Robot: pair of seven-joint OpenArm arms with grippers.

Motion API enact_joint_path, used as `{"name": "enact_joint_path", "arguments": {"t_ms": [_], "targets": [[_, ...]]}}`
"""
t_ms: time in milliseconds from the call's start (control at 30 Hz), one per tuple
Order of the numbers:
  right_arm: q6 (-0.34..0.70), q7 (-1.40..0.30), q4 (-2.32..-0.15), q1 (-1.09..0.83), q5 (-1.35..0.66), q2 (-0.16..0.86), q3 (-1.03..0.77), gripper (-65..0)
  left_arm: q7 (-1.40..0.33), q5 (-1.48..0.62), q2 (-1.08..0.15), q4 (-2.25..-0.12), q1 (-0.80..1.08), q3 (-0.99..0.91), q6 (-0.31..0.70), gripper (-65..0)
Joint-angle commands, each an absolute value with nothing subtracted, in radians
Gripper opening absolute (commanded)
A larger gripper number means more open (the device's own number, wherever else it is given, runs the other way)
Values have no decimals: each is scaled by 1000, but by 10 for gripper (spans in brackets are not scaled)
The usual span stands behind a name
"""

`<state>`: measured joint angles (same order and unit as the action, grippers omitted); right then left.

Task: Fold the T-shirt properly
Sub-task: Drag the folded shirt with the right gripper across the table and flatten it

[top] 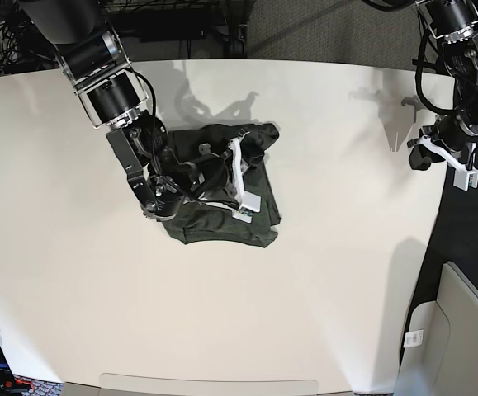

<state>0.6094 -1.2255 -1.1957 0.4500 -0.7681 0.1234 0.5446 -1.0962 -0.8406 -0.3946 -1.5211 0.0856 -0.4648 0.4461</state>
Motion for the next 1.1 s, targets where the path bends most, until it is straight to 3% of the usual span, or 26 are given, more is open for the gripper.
{"name": "enact_joint_path", "arguments": {"t_ms": [0, 533, 1067], "targets": [[588, -1296, -1191, 464, -670, 160, 529, -607, -1084, -857, -417, -1541, 73, -473, 452, -650], [588, -1237, -1191, 516, -670, 334, 481, -607, -1086, -857, -417, -1541, 73, -472, 452, -650], [596, -1233, -1274, 504, -552, 300, 409, -607, -1086, -857, -418, -1541, 79, -473, 452, -650]]}}
